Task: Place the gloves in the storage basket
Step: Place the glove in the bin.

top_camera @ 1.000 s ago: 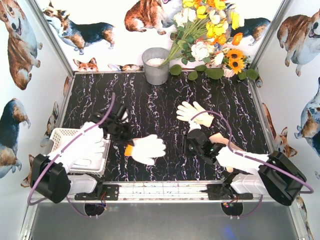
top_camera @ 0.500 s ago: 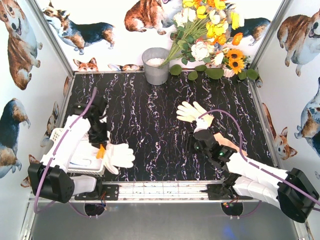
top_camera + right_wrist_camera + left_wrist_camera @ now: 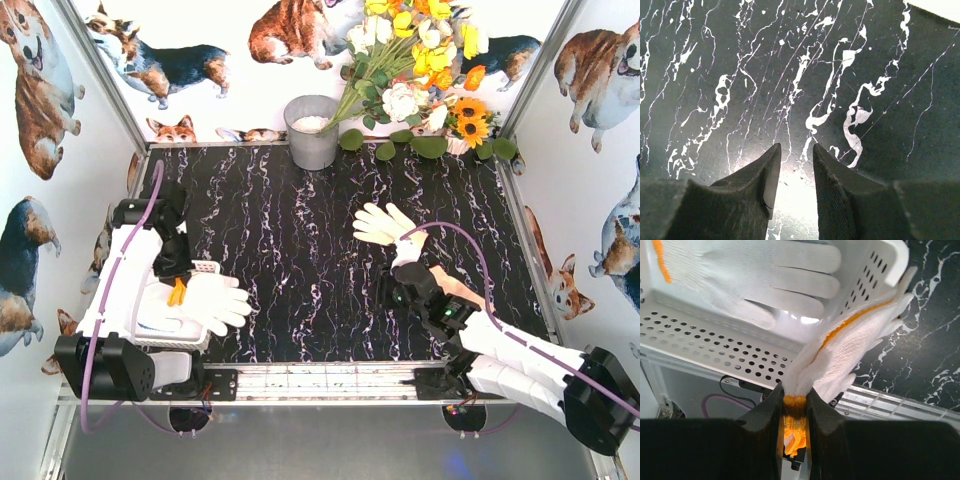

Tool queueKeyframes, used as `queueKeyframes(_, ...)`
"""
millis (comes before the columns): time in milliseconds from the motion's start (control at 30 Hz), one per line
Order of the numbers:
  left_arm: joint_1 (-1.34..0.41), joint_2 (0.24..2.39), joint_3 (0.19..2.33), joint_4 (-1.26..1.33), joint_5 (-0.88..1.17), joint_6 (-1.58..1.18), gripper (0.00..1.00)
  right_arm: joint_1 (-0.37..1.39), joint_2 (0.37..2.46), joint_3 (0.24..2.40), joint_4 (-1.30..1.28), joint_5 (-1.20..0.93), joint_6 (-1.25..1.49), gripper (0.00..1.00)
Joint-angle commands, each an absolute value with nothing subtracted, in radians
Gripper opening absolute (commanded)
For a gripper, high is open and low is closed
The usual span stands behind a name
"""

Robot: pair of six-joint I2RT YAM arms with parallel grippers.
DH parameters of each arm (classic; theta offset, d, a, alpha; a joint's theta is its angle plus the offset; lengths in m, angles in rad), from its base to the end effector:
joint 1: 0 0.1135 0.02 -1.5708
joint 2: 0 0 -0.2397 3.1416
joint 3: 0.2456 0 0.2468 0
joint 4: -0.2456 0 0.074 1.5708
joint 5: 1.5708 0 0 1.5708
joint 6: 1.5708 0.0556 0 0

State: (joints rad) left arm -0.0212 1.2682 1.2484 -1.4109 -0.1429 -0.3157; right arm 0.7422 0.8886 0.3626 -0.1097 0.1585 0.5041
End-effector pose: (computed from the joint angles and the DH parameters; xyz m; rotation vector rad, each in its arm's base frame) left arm 0.2072 0.0035 0.2698 -0.4512 2.9403 0.1749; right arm 0.1605 0.1353 0.1547 -0.1772 2.2396 0.5167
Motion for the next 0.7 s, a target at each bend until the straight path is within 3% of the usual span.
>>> queueKeyframes(0, 0.019, 1.278, 1.29, -1.418, -0.239, -0.3, 0.0, 0.732, 0.848, 0.35, -0.084, 0.178, 0.478, 0.35)
queueKeyframes(667, 0.15, 1.249, 1.312, -1.344, -0.162, -0.308, 0.0, 0.672, 0.802, 0.356, -0.119, 0.139, 0.444, 0.37)
